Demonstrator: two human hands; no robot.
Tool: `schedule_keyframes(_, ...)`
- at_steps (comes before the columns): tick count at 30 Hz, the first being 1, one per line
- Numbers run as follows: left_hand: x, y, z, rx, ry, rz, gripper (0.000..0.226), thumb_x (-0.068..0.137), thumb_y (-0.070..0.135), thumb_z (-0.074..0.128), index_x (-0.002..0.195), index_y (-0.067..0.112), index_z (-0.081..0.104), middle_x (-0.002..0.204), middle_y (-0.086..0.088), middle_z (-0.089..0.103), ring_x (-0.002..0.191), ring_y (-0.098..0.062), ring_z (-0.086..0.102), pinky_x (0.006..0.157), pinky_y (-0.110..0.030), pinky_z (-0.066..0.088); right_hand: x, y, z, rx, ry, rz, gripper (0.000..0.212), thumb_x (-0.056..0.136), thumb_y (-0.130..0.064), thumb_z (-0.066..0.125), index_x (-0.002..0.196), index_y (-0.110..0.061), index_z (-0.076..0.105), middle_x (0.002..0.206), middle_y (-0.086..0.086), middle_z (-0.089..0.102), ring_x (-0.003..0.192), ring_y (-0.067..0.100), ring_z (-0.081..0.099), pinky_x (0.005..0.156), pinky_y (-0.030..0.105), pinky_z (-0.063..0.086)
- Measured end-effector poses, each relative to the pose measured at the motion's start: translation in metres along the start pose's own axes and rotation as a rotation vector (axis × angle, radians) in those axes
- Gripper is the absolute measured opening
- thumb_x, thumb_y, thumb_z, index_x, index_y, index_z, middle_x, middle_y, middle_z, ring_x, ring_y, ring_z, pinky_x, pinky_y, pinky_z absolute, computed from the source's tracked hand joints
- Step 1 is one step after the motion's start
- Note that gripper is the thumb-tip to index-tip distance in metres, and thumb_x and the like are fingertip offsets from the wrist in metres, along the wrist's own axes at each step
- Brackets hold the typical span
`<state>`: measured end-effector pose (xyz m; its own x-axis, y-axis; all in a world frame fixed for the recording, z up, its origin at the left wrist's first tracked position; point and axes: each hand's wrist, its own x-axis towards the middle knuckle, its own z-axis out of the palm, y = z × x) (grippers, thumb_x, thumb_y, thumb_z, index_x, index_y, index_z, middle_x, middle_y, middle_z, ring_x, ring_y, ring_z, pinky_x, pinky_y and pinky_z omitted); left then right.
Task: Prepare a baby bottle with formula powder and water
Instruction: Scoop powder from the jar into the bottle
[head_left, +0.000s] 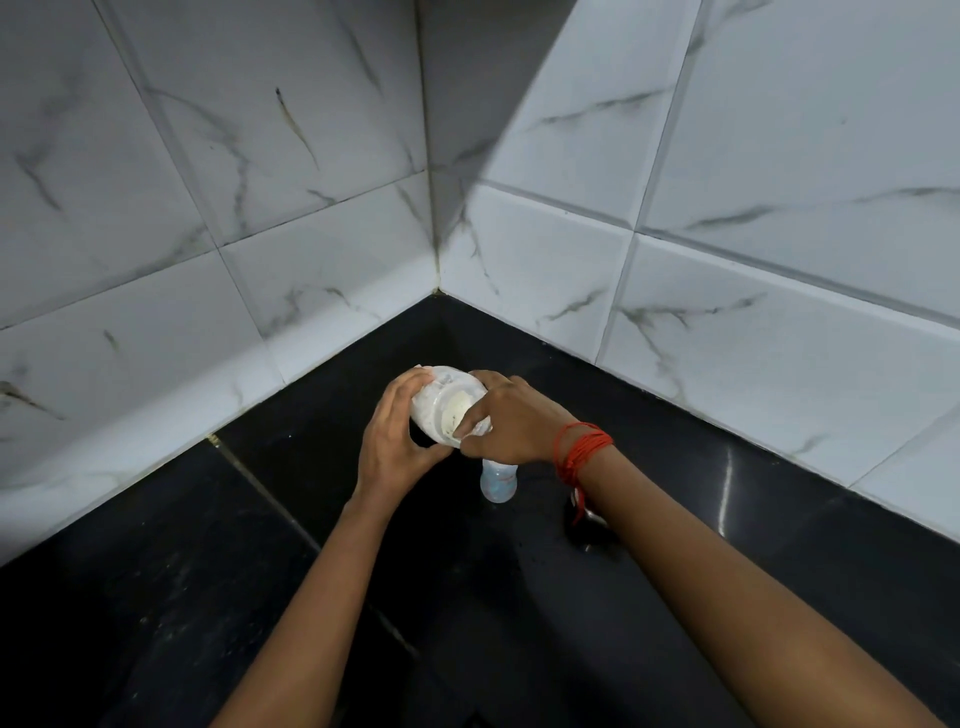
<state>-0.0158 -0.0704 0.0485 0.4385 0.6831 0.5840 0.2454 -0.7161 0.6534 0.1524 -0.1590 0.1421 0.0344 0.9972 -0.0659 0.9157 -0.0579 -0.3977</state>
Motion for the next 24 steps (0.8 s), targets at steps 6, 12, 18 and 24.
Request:
schedule_keyframes(6,-0.003,0.001,0.006,-0.022,0.020,-0.124,0.089,0.064,0.026,0.100,0.139,0.013,0.054,0.145,0.004,0.055,0.134,-0.002,0.051,0.105,-0.010,0.041,0.004,0.012,-0.001,0.104,0.003,-0.103,0.026,0.073,-0.040,0.084,0.096,-0.031,0.080,0.146,0.002,0.044,0.127,0.023,0.050,0.107,0.036,0.043)
schedule_keyframes(12,-0.006,-0.002,0.008,-0.037,0.066,-0.259,0.088,0.064,0.026,0.100,0.138,0.020,0.054,0.139,0.014,0.054,0.124,0.012,0.051,0.101,-0.008,0.043,0.000,0.014,-0.008,0.065,0.213,-0.117,0.016,0.089,-0.035,0.069,0.099,-0.025,0.079,0.113,-0.002,0.050,0.106,0.017,0.048,0.089,0.037,0.049)
schedule_keyframes(18,-0.012,-0.007,0.012,-0.071,0.060,-0.357,0.088,0.058,0.030,0.101,0.133,0.028,0.055,0.134,0.015,0.057,0.118,0.008,0.056,0.097,-0.011,0.045,0.001,0.012,-0.006,-0.077,0.302,-0.085,0.019,0.093,-0.037,0.063,0.102,-0.025,0.074,0.103,-0.002,0.050,0.098,0.015,0.051,0.070,0.031,0.047)
schedule_keyframes(24,-0.031,-0.012,0.026,-0.223,-0.020,-0.570,0.084,0.049,0.032,0.099,0.122,0.037,0.059,0.119,0.011,0.069,0.110,-0.009,0.068,0.092,-0.034,0.059,0.023,0.025,0.014,0.178,0.301,0.156,0.018,0.093,-0.030,0.063,0.091,-0.016,0.074,0.099,0.001,0.055,0.087,0.018,0.058,0.076,0.032,0.049)
